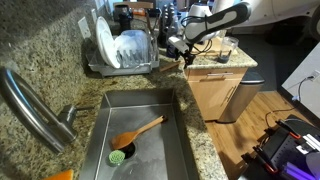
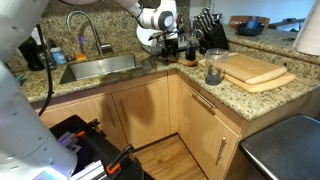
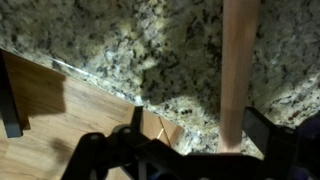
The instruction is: Pick up the wooden spoon from the countertop and put it in the clear cup.
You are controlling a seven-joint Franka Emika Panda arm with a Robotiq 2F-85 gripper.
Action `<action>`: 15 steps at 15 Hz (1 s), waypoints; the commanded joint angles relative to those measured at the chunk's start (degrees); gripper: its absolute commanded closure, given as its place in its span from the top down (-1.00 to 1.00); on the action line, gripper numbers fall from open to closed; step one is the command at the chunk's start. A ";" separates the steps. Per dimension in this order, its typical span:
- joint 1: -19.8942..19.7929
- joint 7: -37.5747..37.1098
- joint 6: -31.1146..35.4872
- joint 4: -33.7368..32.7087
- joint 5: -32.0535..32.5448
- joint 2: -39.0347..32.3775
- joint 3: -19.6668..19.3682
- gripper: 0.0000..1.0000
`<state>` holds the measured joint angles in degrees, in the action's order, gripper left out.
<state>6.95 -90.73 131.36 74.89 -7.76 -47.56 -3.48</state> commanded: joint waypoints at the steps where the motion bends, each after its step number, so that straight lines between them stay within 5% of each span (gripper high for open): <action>1: 0.13 -1.75 1.35 -2.88 0.41 -3.07 -0.89 1.00; 4: -0.06 -4.41 3.38 -8.53 -0.09 -8.19 -1.05 1.00; 5: 0.00 -3.01 2.22 -3.52 0.38 -4.03 -0.81 1.00; 13: 0.14 -6.15 -2.61 -6.13 1.48 -6.11 -2.46 1.00; 14: -0.07 -6.48 -3.17 -6.18 1.45 -6.24 -2.50 0.50; 15: -0.28 -6.78 -3.81 -6.25 1.38 -6.39 -2.64 0.47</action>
<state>7.11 -95.86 130.46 70.07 -6.94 -52.95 -5.56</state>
